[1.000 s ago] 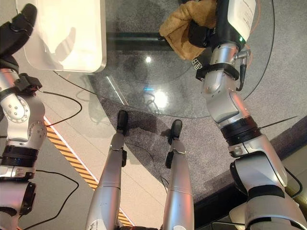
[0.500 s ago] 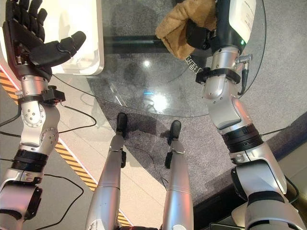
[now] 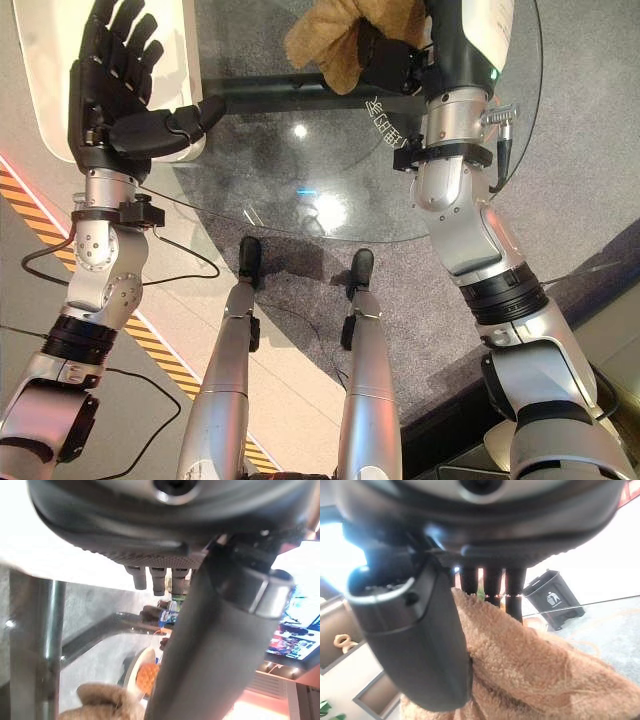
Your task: Wipe the table with a cloth and put it in the basket.
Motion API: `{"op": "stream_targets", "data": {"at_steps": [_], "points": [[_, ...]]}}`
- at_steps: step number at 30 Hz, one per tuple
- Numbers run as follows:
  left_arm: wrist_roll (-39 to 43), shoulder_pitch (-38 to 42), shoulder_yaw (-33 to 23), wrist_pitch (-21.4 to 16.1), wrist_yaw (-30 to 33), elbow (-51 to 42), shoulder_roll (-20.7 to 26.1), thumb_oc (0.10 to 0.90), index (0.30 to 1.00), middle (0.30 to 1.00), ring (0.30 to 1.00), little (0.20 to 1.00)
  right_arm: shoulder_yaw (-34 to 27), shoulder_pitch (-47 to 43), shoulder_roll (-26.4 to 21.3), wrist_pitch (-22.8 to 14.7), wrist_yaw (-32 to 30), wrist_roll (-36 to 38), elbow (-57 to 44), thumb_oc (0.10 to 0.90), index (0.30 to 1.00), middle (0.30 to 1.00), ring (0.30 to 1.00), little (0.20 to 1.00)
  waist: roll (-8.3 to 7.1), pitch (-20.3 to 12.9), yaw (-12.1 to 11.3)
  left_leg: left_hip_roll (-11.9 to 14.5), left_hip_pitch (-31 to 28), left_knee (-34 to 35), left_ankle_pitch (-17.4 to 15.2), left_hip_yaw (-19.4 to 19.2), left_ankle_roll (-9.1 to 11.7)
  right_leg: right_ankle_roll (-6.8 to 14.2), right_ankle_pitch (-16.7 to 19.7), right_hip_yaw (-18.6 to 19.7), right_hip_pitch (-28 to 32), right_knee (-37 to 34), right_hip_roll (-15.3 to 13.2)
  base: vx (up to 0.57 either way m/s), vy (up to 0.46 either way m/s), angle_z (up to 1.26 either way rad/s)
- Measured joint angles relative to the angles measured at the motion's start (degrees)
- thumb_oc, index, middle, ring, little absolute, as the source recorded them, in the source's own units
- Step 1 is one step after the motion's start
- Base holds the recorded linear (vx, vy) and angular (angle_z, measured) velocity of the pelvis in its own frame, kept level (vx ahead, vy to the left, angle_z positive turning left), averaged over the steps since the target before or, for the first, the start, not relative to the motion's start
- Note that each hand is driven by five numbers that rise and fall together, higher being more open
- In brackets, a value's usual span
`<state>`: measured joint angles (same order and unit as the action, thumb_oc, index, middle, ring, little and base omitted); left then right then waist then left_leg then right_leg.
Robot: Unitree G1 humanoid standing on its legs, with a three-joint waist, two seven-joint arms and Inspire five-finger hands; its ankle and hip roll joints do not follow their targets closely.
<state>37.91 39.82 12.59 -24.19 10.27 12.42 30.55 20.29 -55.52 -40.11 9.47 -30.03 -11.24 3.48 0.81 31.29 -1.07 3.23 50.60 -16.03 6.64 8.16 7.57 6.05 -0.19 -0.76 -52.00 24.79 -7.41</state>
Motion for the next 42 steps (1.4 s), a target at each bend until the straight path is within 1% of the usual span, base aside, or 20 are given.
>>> {"op": "stream_targets", "data": {"at_steps": [7, 14, 18, 19, 21, 28, 35, 42], "points": [[0.8, 0.1, 0.6, 0.4, -1.0, 0.0, -1.0, 0.8, 0.9, 0.9, 0.9, 0.9, 0.0, 0.0, 0.1, -0.2, 1.4, 0.2, 0.0, 0.1, 0.3, 0.3, 0.3, 0.2, 0.0, 0.0, 0.3, 0.0, -0.2, 0.1, 0.0, -0.2, 0.0, 0.0, 0.0, 0.2, 0.1, 0.0, 0.0, 0.0, 0.0, 0.0], [0.7, 0.6, 1.3, 0.6, -0.7, 0.0, -1.1, 0.8, 0.9, 0.9, 0.9, 0.9, 0.1, 0.0, 1.7, -1.4, 3.8, 2.4, -0.9, 0.1, 0.3, 0.3, 0.3, 0.2, 0.0, 0.0, 1.0, 0.0, -0.8, 0.5, 0.0, -1.0, -0.1, 0.1, 0.0, 0.9, 0.1, -0.1, 0.0, -0.01, 0.008, -0.02], [0.4, 1.6, 2.4, 1.2, -0.5, 0.0, -1.6, 0.8, 0.9, 0.9, 0.9, 0.9, 0.2, 0.0, 1.9, -1.4, 5.1, 2.7, -2.9, 0.1, 0.3, 0.3, 0.3, 0.2, 0.0, 0.0, 1.1, 0.1, -1.2, 1.0, 0.0, -1.3, -0.1, 0.1, 0.0, 1.2, 0.1, -0.2, 0.0, -0.01, 0.007, -0.02], [0.3, 2.3, 2.4, 1.5, -0.5, 0.0, -2.8, 0.8, 0.9, 0.9, 0.9, 0.9, 0.2, 0.0, 1.9, -1.6, 5.3, 2.9, -4.3, 0.1, 0.3, 0.3, 0.3, 0.2, 0.0, 0.0, 1.3, 0.1, -1.3, 1.1, 0.0, -1.4, -0.1, 0.1, 0.0, 1.2, 0.2, -0.2, 0.0, 0.0, 0.0, 0.0], [0.3, 2.9, 2.5, 1.5, -0.5, 0.1, -3.5, 0.8, 0.9, 0.9, 0.9, 0.9, 0.2, 0.0, 2.2, -2.3, 5.4, 2.9, -4.7, 0.1, 0.3, 0.3, 0.3, 0.2, 0.0, 0.0, 1.3, 0.2, -1.3, 1.1, 0.0, -1.4, -0.1, 0.1, 0.0, 1.2, 0.2, -0.2, 0.1, 0.0, 0.0, 0.0], [-0.2, 4.8, 2.6, 1.9, -0.5, 0.1, -3.7, 0.8, 0.9, 0.9, 0.9, 0.9, 0.3, 0.0, 2.4, -2.6, 6.6, 3.1, -4.8, 0.1, 0.3, 0.3, 0.3, 0.2, 0.0, 0.0, 1.3, 0.2, -1.6, 1.1, 0.0, -1.5, -0.1, 0.1, 0.0, 1.3, 0.4, -0.2, 0.1, 0.0, 0.002, 0.0], [-1.1, 6.1, 2.8, 3.1, 0.5, 0.9, -4.2, 0.8, 0.9, 0.9, 0.9, 0.9, 0.5, 0.0, 3.0, -2.6, 7.4, 4.7, -4.8, 0.1, 0.3, 0.3, 0.3, 0.2, 0.0, 0.0, 1.5, 0.2, -2.1, 1.1, 0.0, -1.5, -0.1, 0.1, 0.0, 1.3, 0.8, -0.3, 0.1, 0.0, 0.0, 0.0], [-2.6, 8.1, 4.0, 3.9, 0.6, 4.6, -5.0, 0.8, 0.9, 0.9, 0.9, 0.9, 0.5, -0.2, 3.7, -2.7, 9.4, 9.2, -4.8, 0.1, 0.3, 0.3, 0.3, 0.2, -0.01, 0.0, 1.6, 0.2, -2.6, 1.2, 0.0, -1.5, -0.1, 0.1, 0.1, 1.3, 1.3, -0.2, 0.2, 0.0, 0.0, 0.0]]}}
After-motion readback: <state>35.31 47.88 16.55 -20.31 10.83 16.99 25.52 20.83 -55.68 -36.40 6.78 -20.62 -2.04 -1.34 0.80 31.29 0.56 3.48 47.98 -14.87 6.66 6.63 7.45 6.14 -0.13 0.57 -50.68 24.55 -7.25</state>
